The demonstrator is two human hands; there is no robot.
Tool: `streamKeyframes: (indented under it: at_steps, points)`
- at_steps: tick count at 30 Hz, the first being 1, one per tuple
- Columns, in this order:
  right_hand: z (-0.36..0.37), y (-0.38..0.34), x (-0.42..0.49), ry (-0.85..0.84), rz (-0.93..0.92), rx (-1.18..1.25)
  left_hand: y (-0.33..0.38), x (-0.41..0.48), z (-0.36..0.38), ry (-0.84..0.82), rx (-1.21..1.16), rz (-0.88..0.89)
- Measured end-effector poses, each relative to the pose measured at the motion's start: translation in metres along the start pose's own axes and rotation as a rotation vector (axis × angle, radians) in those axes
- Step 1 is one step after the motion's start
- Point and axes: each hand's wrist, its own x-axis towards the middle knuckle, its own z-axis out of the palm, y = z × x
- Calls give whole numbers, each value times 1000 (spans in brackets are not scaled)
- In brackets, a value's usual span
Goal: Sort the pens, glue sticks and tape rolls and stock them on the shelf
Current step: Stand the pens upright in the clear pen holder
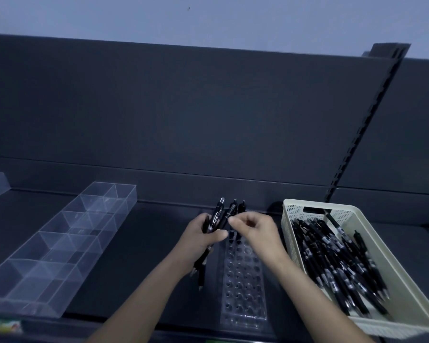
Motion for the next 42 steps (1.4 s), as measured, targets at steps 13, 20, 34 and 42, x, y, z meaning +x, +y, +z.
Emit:
streamKeyframes:
  at_steps: [13,20,34,42]
  points:
    - [-49,3,23,255,5,-30,1,-2,-8,124,134,-10]
    - [-35,12,28,120,-122,-429,-1,-3,-5,135,128,-14]
    - [-16,30,25,-41,13,-585,-1,-2,-12,164,70,19]
    - [-15,31,23,-72,-26,-637,1,-2,-7,132,93,19]
